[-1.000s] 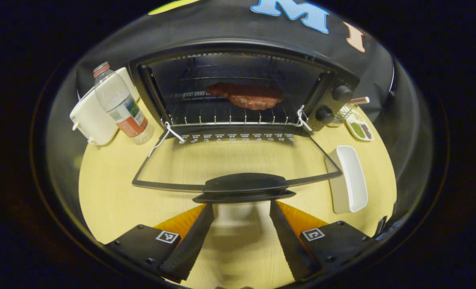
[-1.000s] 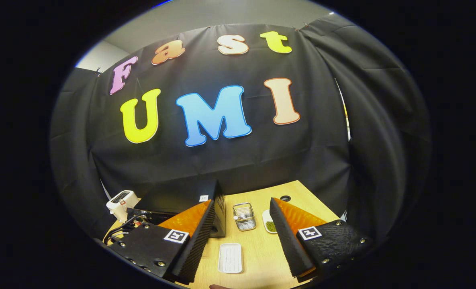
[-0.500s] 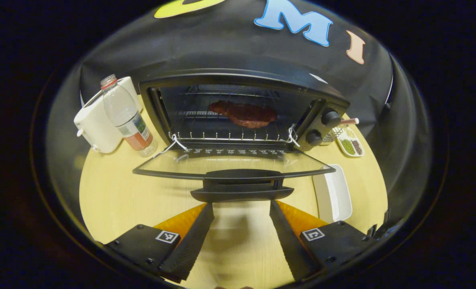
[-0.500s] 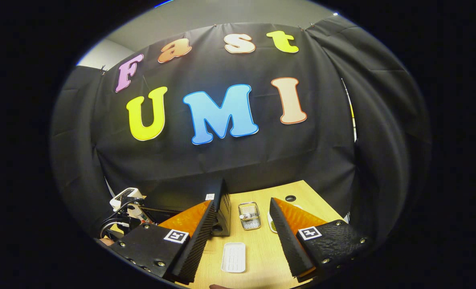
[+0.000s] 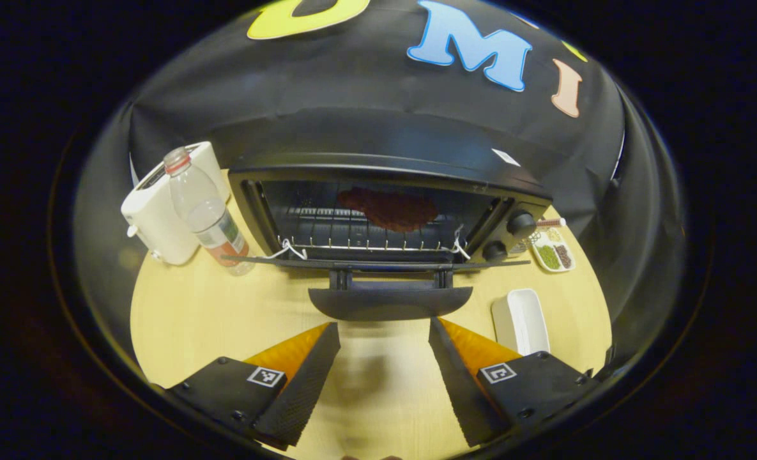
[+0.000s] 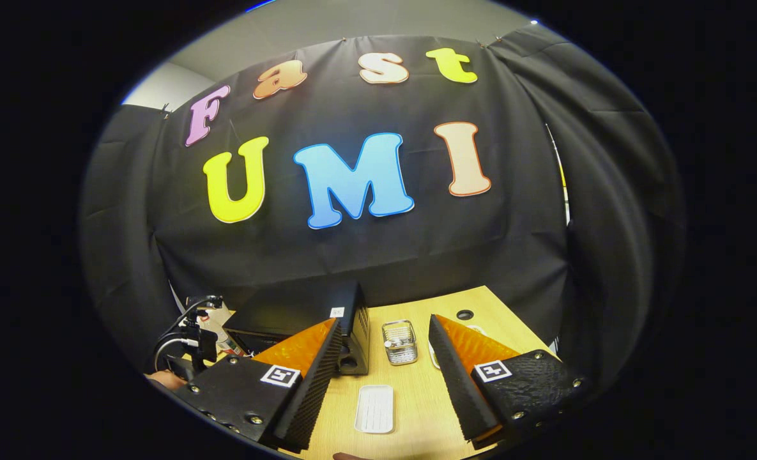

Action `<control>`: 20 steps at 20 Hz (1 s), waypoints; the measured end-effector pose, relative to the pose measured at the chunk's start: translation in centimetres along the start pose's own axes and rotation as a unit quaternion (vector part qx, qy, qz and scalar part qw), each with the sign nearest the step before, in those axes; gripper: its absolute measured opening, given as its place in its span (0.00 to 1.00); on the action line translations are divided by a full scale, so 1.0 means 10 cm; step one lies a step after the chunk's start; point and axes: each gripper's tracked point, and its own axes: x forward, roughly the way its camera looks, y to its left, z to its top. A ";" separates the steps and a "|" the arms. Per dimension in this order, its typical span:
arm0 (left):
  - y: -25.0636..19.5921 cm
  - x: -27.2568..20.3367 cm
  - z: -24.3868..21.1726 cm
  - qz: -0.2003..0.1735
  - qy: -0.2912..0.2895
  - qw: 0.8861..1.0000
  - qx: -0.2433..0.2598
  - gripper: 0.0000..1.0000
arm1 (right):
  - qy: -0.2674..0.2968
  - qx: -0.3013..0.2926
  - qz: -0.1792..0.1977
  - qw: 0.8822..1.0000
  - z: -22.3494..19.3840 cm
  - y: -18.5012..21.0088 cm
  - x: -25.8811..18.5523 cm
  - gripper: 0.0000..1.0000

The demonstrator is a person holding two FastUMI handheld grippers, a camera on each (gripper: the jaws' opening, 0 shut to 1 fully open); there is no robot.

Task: Open the electric oven with the left hand, put the food in, and close the electric oven.

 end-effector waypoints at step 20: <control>-0.64 -2.63 1.91 0.055 -0.397 0.916 0.025 0.99 | -0.101 -0.087 0.078 0.988 0.88 0.17 -0.04 0.84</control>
